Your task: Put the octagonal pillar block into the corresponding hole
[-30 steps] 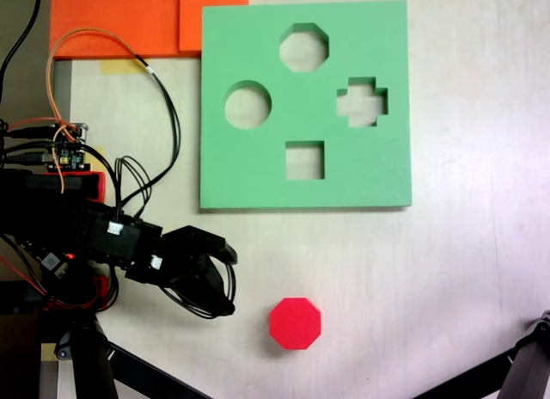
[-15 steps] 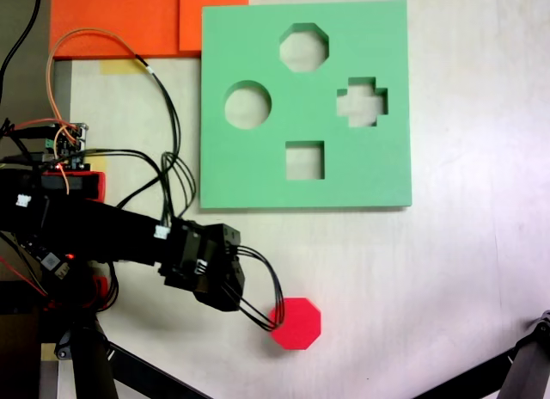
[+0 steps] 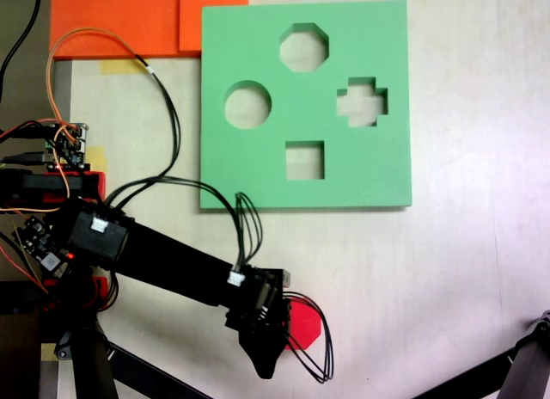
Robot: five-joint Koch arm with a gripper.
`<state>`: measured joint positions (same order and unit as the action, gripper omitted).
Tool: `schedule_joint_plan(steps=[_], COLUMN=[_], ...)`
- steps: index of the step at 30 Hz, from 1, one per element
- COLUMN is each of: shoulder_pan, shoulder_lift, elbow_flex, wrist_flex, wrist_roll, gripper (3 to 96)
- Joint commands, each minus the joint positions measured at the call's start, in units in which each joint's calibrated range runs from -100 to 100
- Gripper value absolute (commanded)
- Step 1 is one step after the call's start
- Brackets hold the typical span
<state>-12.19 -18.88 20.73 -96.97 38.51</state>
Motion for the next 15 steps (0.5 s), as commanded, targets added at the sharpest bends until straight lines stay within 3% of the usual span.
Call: schedule_joint_plan(steps=[1, 15], shoulder_pan=[-0.83, -1.47], shoulder_lift=[3.93, 17.76], elbow_flex=[5.60, 6.69], wrist_flex=[1.78, 7.94], wrist_roll=[-0.39, -0.39], gripper=[84.8, 84.6])
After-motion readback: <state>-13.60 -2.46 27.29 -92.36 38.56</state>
